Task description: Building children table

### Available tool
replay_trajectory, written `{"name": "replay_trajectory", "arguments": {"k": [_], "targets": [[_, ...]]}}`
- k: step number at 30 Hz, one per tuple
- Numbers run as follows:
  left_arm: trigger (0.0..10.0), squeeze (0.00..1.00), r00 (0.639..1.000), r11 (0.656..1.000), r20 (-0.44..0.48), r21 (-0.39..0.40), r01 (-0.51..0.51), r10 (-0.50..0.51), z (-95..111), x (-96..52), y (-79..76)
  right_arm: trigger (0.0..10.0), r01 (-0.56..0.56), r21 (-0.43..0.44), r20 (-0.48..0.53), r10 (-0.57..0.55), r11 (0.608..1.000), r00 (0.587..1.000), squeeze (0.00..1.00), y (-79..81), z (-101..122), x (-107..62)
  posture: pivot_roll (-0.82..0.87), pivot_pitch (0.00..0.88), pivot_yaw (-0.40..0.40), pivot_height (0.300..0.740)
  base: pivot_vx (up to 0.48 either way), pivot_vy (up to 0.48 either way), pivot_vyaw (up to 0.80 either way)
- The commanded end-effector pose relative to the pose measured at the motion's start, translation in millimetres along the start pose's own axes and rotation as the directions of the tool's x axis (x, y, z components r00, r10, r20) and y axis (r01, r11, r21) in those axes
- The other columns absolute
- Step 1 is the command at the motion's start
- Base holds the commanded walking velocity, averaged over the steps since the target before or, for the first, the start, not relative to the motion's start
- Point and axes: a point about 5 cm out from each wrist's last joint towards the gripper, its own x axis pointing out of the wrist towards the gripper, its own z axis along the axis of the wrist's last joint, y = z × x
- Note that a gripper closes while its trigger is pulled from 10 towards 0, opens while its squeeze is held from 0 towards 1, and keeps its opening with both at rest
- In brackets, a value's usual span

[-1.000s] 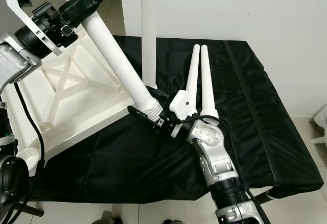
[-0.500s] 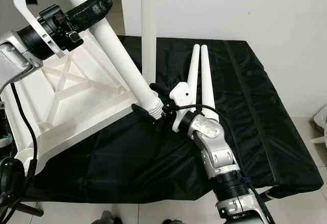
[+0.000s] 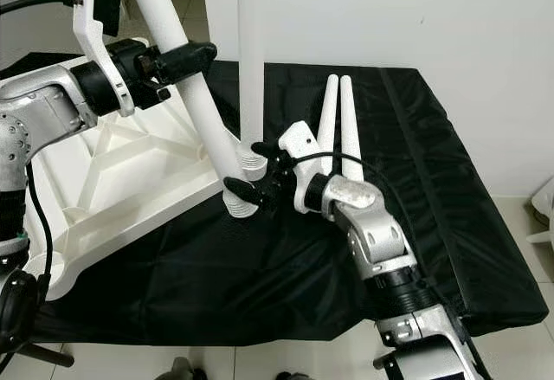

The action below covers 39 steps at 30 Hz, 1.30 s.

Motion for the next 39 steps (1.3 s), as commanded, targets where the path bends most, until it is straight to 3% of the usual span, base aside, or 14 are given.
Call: {"name": "replay_trajectory", "arguments": {"k": [1,11,24,25,26,28,29,39], "targets": [[10.0,0.0,1.0,1.0,-0.006,0.024,0.012,-0.011,4.3,2.8,-3.4,10.0,-0.043,0.009,-0.008,0.043,0.999,0.999,0.0,3.4,2.2,2.5,0.03,0.1,-0.021,0.74,0.0,0.0,0.0],[10.0,0.0,0.998,0.996,0.01,0.059,0.066,-0.066,14.2,8.4,-16.2,10.0,-0.14,0.06,-0.097,0.145,0.988,0.985,0.0,10.3,-4.3,10.6,0.04,0.096,-0.027,0.74,0.0,0.0,0.0],[10.0,0.0,0.995,0.993,0.012,0.067,0.094,-0.095,15.0,9.4,-23.7,9.9,-0.097,0.082,-0.094,0.104,0.992,0.99,0.0,-6.2,13.1,26.3,0.04,0.096,-0.038,0.74,0.0,0.0,0.0],[10.0,0.0,0.995,0.993,0.013,0.067,0.095,-0.096,15.3,9.2,-24.1,9.0,-0.096,0.081,-0.095,0.103,0.992,0.99,0.0,-6.9,13.5,26.9,0.04,0.096,-0.038,0.74,0.0,0.0,0.0],[10.0,0.0,0.995,0.993,0.012,0.069,0.095,-0.096,15.3,9.1,-24.4,3.8,-0.091,0.083,-0.102,0.099,0.992,0.99,0.0,-7.8,13.2,27.2,0.04,0.097,-0.039,0.74,0.0,0.0,0.0],[10.0,0.0,0.995,0.993,0.012,0.07,0.095,-0.096,15.3,9.0,-24.6,3.8,-0.087,0.083,-0.106,0.096,0.993,0.99,0.0,-8.4,12.9,27.4,0.04,0.097,-0.039,0.74,0.0,0.0,0.0],[10.0,0.0,0.995,0.993,0.012,0.071,0.095,-0.096,15.1,8.9,-24.6,0.0,-0.086,0.088,-0.108,0.095,0.992,0.99,0.0,-8.9,13.0,27.3,0.04,0.098,-0.04,0.74,0.0,0.0,0.0],[10.0,0.0,0.995,0.993,0.018,0.072,0.098,-0.099,17.8,9.9,-26.3,0.0,-0.1,0.101,-0.166,0.116,0.99,0.979,0.0,-8.5,7.9,28.1,0.04,0.101,-0.041,0.74,0.0,0.0,0.0]]}}
